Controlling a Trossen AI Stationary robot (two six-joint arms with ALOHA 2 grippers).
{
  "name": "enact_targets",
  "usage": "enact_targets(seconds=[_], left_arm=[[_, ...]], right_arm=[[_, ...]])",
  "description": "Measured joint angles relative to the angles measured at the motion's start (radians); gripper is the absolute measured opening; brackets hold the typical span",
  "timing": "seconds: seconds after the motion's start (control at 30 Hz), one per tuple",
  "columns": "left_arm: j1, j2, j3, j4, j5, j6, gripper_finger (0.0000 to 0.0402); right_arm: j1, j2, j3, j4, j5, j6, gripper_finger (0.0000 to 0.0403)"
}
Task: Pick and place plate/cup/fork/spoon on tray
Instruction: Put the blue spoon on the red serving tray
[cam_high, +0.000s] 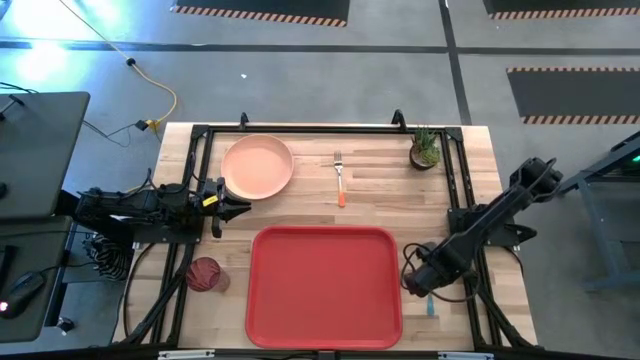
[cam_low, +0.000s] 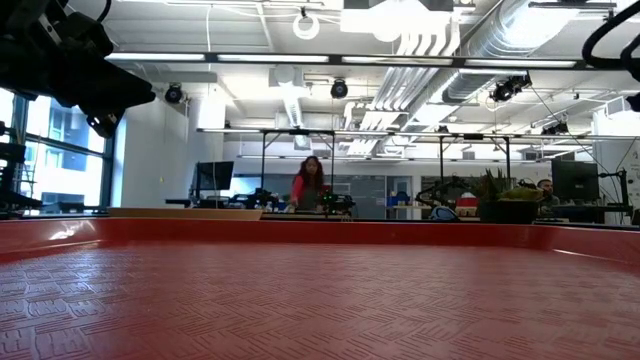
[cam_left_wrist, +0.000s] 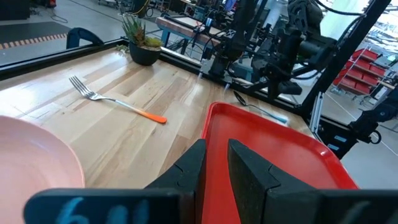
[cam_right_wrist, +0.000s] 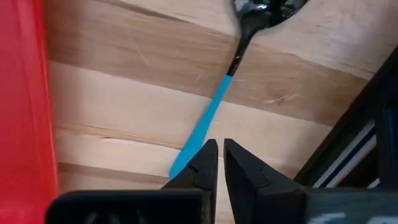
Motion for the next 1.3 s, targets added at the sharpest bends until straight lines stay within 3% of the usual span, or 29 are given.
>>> enact_targets(seconds=[0.17, 0.33, 0.53, 0.8, 1.3], left_arm=[[0.000, 0.000, 0.000, 0.000, 0.000, 0.000, 0.0054], [0.000, 0.000, 0.000, 0.001, 0.000, 0.000, 0.0054], [0.000, 0.000, 0.000, 0.001, -0.010, 0.000, 0.0054], [0.000, 0.000, 0.000, 0.000, -0.029, 0.000, 0.0054], [0.000, 0.000, 0.000, 0.000, -0.030, 0.000, 0.0054]], right_arm=[[0.005, 0.022, 0.000, 0.038, -0.005, -0.040, 0.0043], [0.005, 0.022, 0.000, 0.009, 0.003, -0.032, 0.0097], [0.005, 0.022, -0.005, -0.048, 0.113, 0.003, 0.0139], [0.005, 0.021, -0.097, 0.104, 0.116, 0.055, 0.0142], [0.005, 0.017, -0.168, 0.165, 0.083, 0.078, 0.0136]])
